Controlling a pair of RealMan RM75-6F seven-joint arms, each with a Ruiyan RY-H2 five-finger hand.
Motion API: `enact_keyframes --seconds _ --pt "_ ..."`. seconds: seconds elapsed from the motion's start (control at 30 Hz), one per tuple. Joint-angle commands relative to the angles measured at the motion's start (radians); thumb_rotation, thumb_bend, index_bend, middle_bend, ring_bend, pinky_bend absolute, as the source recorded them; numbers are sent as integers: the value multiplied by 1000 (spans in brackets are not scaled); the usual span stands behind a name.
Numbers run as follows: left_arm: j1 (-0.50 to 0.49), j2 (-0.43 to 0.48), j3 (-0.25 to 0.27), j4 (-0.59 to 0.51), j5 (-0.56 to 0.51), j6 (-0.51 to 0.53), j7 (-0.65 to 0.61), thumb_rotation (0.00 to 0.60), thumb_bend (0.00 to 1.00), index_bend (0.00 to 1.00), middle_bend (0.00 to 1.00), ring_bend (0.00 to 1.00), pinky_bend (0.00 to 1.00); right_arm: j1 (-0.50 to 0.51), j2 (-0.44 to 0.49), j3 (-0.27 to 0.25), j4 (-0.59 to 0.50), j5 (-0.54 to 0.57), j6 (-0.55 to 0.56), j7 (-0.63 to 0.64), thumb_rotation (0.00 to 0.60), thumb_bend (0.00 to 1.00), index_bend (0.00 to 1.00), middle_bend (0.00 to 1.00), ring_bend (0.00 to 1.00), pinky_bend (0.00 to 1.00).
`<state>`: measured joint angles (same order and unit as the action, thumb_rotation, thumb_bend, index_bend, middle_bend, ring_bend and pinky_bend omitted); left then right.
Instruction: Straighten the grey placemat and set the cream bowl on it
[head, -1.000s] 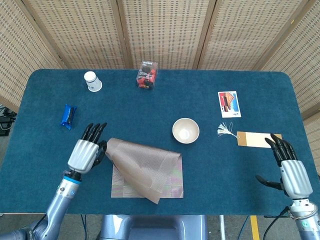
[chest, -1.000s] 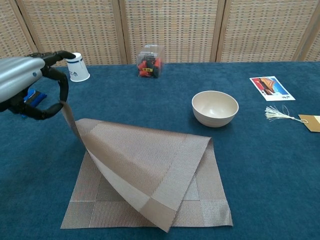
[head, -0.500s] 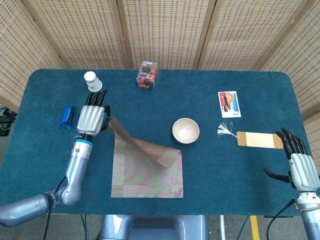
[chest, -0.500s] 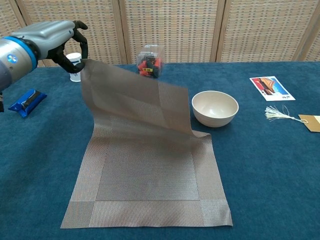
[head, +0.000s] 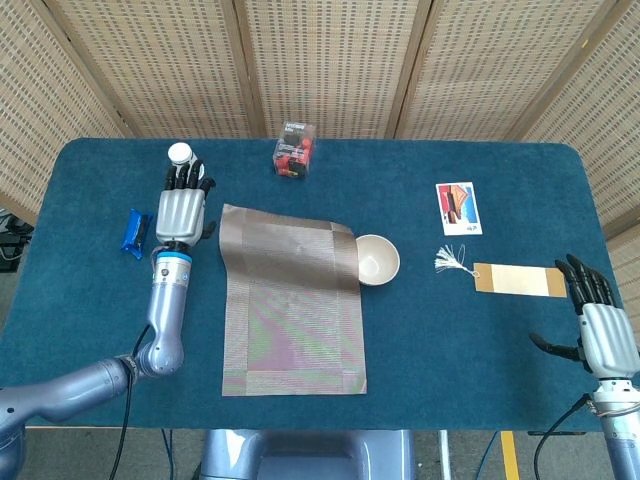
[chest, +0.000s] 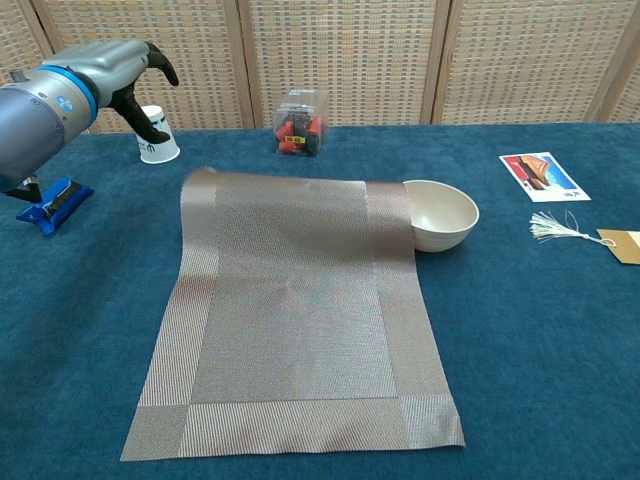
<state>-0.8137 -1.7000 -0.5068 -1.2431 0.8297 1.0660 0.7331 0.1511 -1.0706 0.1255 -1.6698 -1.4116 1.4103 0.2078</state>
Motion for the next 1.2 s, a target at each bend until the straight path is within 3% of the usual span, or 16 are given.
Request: enact_keyframes --seconds 0.03,0.37,0.77,0.97,1.2 --pt "36 44 31 -33 27 12 -68 600 209 113 0 0 0 1 -4 0 1 2 -3 -9 600 96 36 0 0 0" --pt "185 173 147 -175 188 91 -310 600 209 110 0 0 0 5 -21 -1 7 2 -8 -41 600 95 36 0 0 0" --pt "431 330 379 -327 445 316 -478 600 209 106 0 0 0 11 -43 -8 19 -8 -16 -83 600 85 37 0 0 0" --pt "541 357 474 -314 558 435 -547 600 209 106 0 0 0 12 -58 -16 24 -21 -13 -112 600 84 45 0 0 0" --pt "617 352 529 -251 633 518 -589 600 209 105 0 0 0 14 -72 -29 24 -47 -6 -171 600 86 63 0 0 0"
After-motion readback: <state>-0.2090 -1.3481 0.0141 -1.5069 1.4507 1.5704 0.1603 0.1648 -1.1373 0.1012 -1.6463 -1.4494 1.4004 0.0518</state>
